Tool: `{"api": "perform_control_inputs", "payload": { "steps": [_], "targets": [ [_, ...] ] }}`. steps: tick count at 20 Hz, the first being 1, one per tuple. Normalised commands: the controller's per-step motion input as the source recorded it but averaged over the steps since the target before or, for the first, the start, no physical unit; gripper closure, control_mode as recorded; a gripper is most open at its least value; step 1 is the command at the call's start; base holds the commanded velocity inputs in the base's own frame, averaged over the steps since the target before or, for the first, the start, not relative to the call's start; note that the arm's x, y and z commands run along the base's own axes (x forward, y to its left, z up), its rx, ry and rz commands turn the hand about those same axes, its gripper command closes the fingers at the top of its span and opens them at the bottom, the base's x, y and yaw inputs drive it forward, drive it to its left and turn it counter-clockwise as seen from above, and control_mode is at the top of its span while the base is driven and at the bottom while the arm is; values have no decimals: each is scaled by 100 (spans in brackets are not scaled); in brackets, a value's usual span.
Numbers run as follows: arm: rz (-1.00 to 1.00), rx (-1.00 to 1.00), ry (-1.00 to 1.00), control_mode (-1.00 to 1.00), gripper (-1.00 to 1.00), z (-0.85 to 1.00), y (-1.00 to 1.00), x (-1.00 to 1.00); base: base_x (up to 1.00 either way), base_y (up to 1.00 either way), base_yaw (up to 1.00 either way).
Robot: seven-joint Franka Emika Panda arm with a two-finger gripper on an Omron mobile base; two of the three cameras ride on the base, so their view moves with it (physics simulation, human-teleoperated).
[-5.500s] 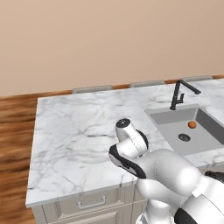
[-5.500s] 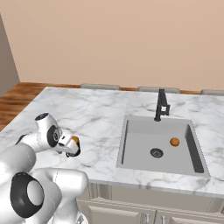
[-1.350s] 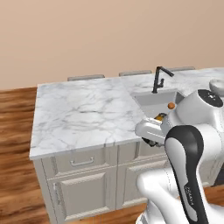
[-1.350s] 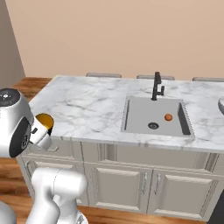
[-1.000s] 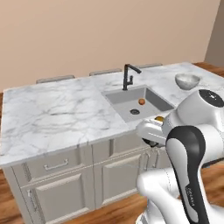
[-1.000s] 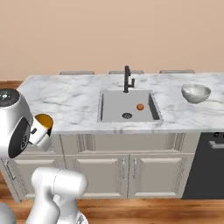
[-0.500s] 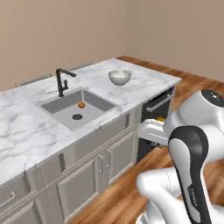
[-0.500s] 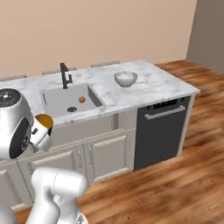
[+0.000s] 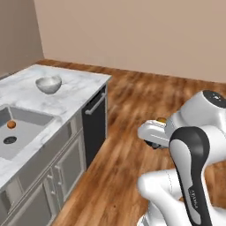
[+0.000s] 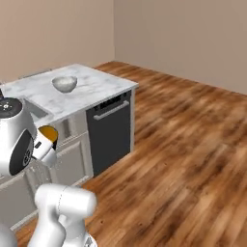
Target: Clear the mugs and bowl far away from the sink.
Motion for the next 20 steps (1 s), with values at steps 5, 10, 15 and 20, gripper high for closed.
{"api": "perform_control_inputs", "payload": {
  "steps": [5,10,15,20],
  "targets": [
    [0,0,0,100,100,0,0,0,-1,-37,-67],
    [0,0,0,100,100,0,0,0,0,-35,-65],
    [0,0,0,100,100,0,0,0,0,-27,-60],
    [0,0,0,100,100,0,0,0,0,-21,-58]
  ]
}}
